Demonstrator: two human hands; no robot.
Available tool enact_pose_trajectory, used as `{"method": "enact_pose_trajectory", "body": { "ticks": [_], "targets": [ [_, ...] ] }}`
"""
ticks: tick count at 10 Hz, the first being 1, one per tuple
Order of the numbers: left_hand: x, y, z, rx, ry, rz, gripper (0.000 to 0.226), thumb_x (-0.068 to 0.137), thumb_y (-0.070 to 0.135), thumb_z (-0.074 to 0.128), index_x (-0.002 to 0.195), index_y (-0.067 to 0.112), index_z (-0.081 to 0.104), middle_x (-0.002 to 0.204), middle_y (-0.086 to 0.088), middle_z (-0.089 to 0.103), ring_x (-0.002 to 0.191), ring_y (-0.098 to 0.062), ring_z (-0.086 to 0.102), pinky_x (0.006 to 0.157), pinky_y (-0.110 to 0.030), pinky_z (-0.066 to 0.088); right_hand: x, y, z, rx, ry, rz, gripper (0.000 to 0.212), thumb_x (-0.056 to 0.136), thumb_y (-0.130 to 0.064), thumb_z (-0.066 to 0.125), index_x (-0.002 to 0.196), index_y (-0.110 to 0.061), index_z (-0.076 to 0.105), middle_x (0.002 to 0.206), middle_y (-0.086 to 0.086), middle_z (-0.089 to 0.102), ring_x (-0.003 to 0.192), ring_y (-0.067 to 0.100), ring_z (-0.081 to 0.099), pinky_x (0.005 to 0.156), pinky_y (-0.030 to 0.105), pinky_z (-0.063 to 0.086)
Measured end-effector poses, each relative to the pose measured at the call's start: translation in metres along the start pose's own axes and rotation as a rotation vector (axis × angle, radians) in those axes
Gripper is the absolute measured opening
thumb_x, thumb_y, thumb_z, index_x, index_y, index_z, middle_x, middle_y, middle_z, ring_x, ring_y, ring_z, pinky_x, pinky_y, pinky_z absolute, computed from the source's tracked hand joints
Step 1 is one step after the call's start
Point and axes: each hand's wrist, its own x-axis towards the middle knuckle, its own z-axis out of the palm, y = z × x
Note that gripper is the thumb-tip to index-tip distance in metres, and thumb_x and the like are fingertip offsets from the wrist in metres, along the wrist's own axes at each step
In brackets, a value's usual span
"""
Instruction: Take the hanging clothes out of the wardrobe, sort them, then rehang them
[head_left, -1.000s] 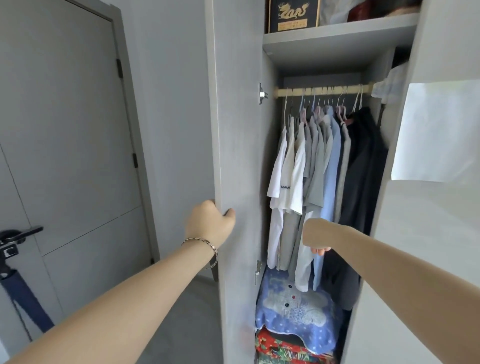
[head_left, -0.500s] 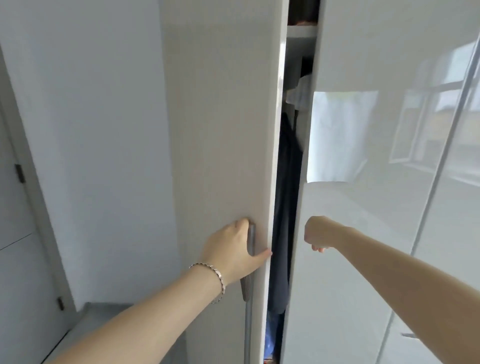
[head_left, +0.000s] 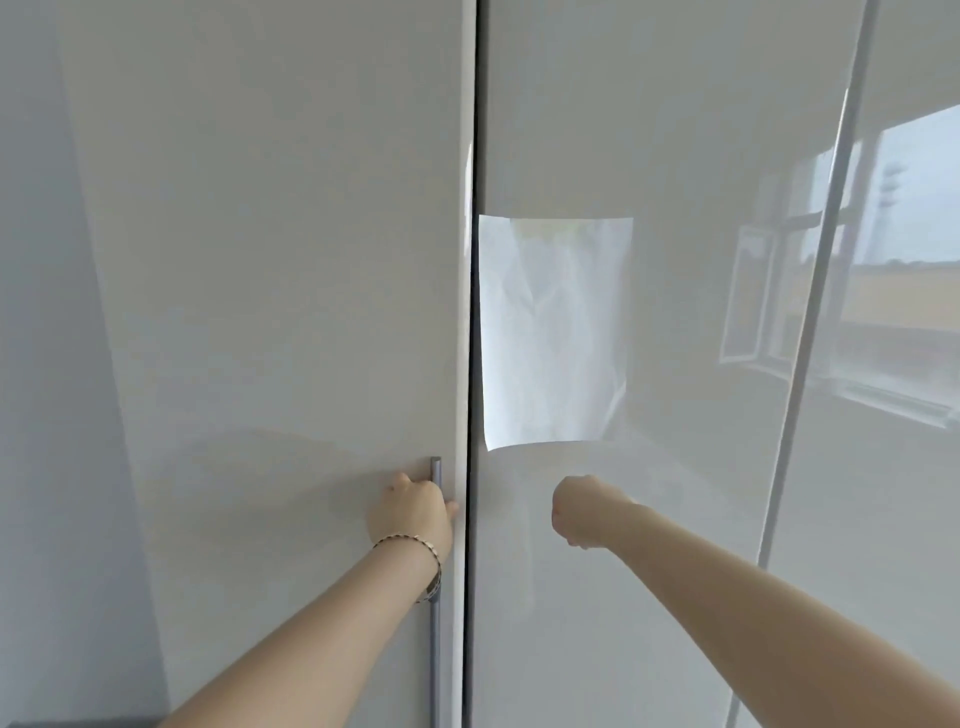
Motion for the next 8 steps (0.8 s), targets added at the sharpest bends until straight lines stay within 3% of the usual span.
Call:
{"method": "enact_pose_trajectory", "body": {
  "ticks": [2,3,5,6,7,8],
  "targets": [
    [0.036,0.023,0.010,0.071,-0.006,-0.097,0.031,0.101,0.029,0.038,0.113,0.011,0.060,0.109,-0.004,0.061,0.100,-0.022,0.059,0.071,-0.025,0.039,0.028,0.007,0.003,-0.052,-0.089,-0.059,0.024,0.080,-0.001,0.044,0.082,-0.008,0.067,0.086,0.007,0.072,0.072,0.023,0.059,0.065,0.026,0.045],
    [0.046,0.029,0.016,0.074,0.016,-0.143,0.036,0.101,0.034,0.037,0.123,0.011,0.053,0.125,-0.005,0.055,0.113,-0.021,0.057,0.082,-0.027,0.045,0.029,0.015,0.004,-0.045,-0.051,-0.067,0.022,0.080,0.000,0.043,0.063,-0.011,0.051,0.078,0.009,0.066,0.073,0.024,0.057,0.064,0.025,0.045],
    [0.050,0.033,0.008,0.176,-0.087,-0.078,0.032,0.097,0.016,0.041,0.126,0.006,0.051,0.134,-0.009,0.050,0.124,-0.023,0.050,0.096,-0.029,0.044,0.018,0.029,0.000,-0.007,-0.028,-0.058,0.018,0.081,0.000,0.042,0.070,-0.011,0.051,0.086,0.009,0.063,0.073,0.024,0.057,0.067,0.026,0.045],
    [0.043,0.042,-0.001,0.166,-0.323,-0.100,0.017,0.095,0.001,0.039,0.092,-0.006,0.054,0.128,-0.020,0.051,0.128,-0.034,0.043,0.104,-0.036,0.037,0.010,0.032,0.000,0.014,-0.048,-0.080,0.018,0.081,-0.002,0.043,0.076,-0.009,0.058,0.089,0.008,0.067,0.077,0.025,0.060,0.072,0.028,0.049],
    [0.038,0.040,-0.022,0.055,-0.362,-0.088,0.018,0.092,-0.002,0.041,0.096,0.000,0.058,0.087,-0.014,0.058,0.106,-0.033,0.057,0.087,-0.033,0.045,-0.010,0.031,-0.016,-0.024,-0.093,-0.156,0.027,0.084,-0.005,0.042,0.096,-0.007,0.067,0.102,0.009,0.072,0.085,0.023,0.066,0.081,0.030,0.051],
    [0.037,0.043,-0.072,-0.087,0.024,-0.024,0.023,0.089,0.005,0.043,0.106,0.007,0.058,0.106,-0.010,0.063,0.104,-0.028,0.060,0.080,-0.028,0.045,-0.047,0.032,-0.063,0.014,0.113,-0.325,0.022,0.089,-0.016,0.046,0.086,-0.023,0.067,0.093,-0.004,0.070,0.081,0.015,0.060,0.082,0.027,0.048]
  ]
}}
